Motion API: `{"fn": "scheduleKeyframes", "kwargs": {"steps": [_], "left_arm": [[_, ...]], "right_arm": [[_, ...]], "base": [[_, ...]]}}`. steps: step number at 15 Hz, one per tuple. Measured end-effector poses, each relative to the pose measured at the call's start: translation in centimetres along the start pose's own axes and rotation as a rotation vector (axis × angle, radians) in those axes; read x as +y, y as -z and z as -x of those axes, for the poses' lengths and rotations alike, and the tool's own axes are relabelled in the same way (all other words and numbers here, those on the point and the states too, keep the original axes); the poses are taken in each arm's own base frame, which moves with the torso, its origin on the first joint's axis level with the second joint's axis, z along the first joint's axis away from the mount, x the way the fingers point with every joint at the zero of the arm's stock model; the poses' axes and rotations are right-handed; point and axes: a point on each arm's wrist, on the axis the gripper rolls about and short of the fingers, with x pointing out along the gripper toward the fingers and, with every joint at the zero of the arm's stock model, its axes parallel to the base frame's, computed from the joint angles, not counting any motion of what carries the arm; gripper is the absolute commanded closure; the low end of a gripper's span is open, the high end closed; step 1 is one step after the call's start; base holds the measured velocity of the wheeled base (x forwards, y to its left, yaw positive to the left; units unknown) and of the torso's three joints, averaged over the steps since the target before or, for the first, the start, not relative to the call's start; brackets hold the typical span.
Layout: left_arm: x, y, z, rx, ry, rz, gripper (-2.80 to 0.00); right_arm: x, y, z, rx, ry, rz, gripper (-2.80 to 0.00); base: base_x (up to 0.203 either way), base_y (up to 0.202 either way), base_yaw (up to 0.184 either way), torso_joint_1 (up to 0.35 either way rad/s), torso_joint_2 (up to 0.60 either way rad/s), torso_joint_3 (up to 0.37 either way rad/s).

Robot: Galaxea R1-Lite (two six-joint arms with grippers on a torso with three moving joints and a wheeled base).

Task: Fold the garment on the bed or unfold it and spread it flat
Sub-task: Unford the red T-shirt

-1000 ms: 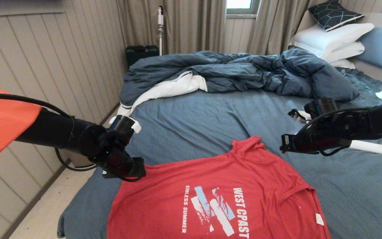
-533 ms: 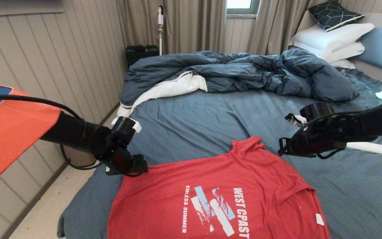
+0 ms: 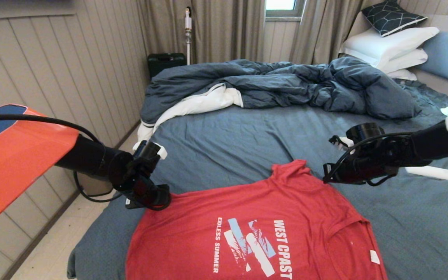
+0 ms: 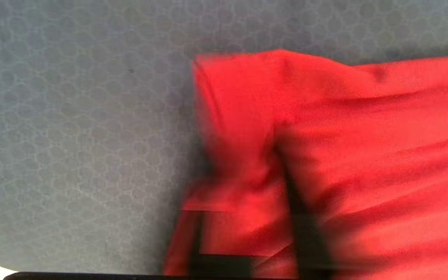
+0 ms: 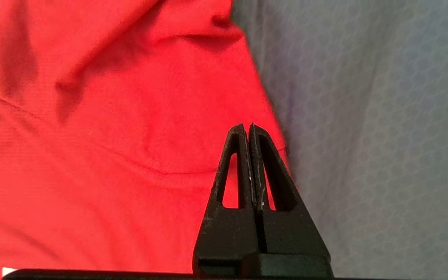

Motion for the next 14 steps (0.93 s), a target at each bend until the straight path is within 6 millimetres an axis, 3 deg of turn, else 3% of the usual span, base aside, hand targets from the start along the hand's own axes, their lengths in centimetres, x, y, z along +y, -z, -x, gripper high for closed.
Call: {"fn": "scheduleKeyframes", "kwargs": {"steps": [14], "left_arm": [[-0.2, -0.5, -0.6, -0.028, 0.004, 0.025, 0.00]], "right_arm": [[-0.8, -1.4, -1.3, -0.020, 0.041, 0.056, 0.00]], "base": [[0.000, 0.000, 0.000, 0.000, 0.00, 0.000]]}}
